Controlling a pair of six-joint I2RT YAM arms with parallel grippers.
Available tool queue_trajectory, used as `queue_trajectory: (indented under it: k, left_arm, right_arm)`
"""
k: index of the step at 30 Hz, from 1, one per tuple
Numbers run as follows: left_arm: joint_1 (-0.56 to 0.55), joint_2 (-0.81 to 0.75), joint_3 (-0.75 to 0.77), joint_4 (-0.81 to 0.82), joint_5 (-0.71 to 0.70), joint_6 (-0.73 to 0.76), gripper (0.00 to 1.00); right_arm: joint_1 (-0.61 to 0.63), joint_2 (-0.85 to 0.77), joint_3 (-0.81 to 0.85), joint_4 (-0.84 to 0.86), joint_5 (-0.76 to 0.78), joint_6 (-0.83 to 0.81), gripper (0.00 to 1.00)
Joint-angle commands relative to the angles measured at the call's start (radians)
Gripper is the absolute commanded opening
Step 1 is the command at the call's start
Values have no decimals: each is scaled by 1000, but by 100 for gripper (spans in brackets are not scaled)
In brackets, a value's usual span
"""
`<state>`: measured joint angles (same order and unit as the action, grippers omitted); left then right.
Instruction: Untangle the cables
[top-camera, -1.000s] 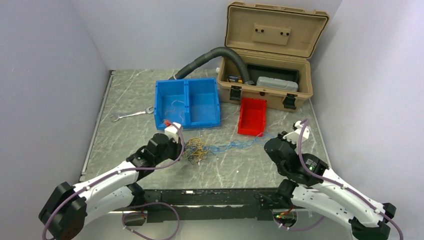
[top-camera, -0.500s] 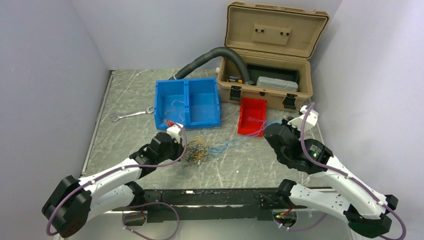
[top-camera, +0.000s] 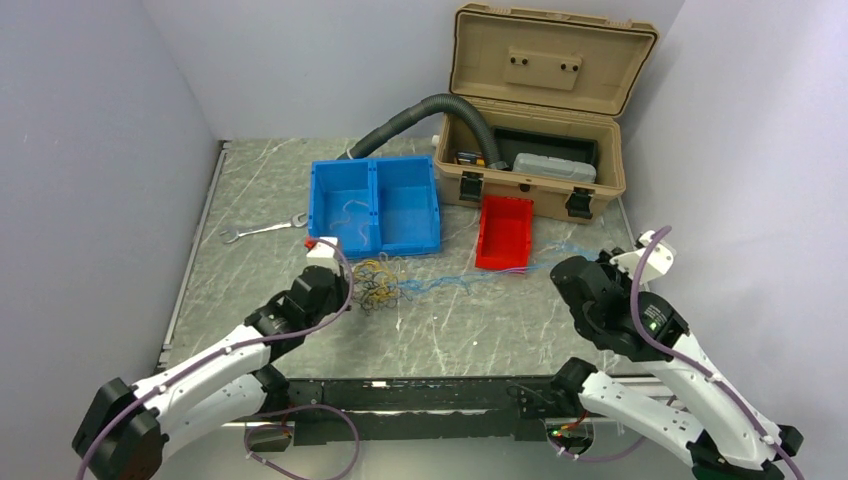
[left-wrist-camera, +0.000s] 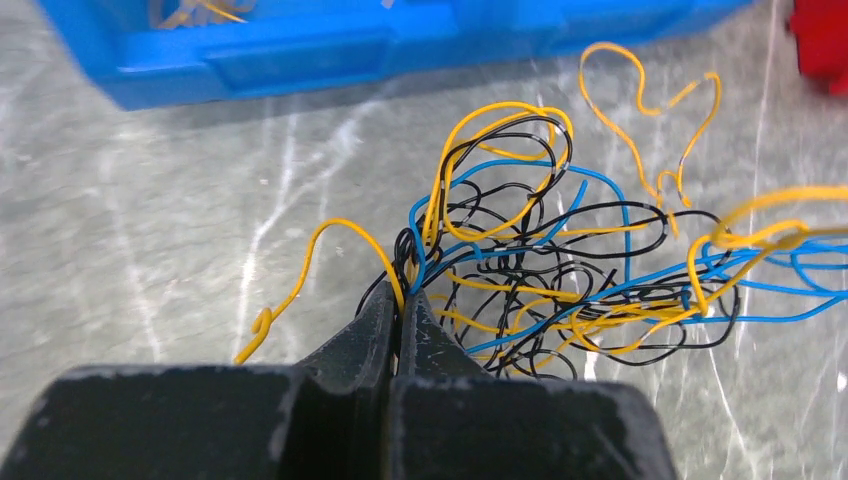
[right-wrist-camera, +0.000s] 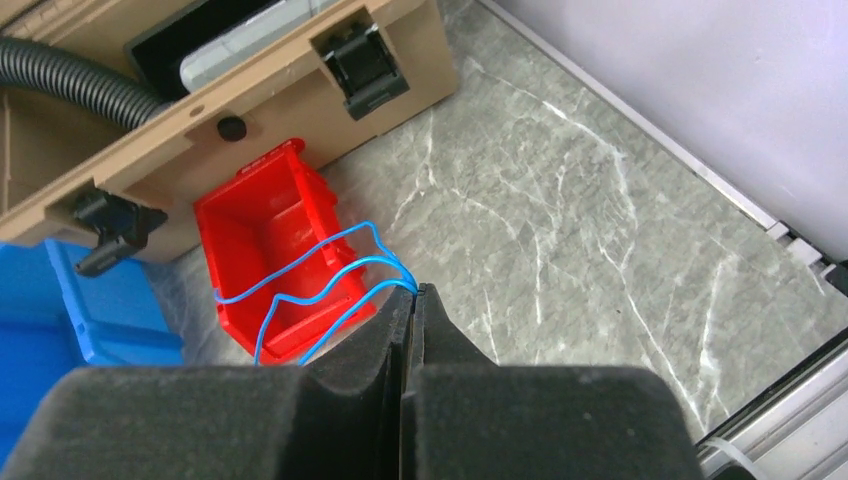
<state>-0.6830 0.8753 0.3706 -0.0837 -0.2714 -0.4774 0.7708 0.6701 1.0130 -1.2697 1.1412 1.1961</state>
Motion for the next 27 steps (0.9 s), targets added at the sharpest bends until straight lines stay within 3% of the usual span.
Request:
queue_trajectory:
  k: [1, 7, 14, 18, 23, 27]
  left_arm:
    - [5, -89, 3, -108, -246, -131, 0]
    - [5, -309, -36, -218, -403, -216, 0]
    - [3, -590, -84, -395, -588, -347, 0]
    - [3, -678, -86, -508, -680, -455, 0]
    - [4, -655, -98, -431, -640, -375, 0]
    - [3, -573, -93, -269, -469, -167, 0]
  right_arm:
    - [-7, 26, -32, 141, -22, -161, 0]
    - [-110, 151, -20, 40, -59, -107, 0]
    - [-335, 107, -120, 309, -260, -357, 0]
    - [-445, 107, -120, 329, -317, -396, 0]
    - [-482, 104, -121, 377, -429, -465, 0]
    - [-483, 64, -165, 494, -636, -614, 0]
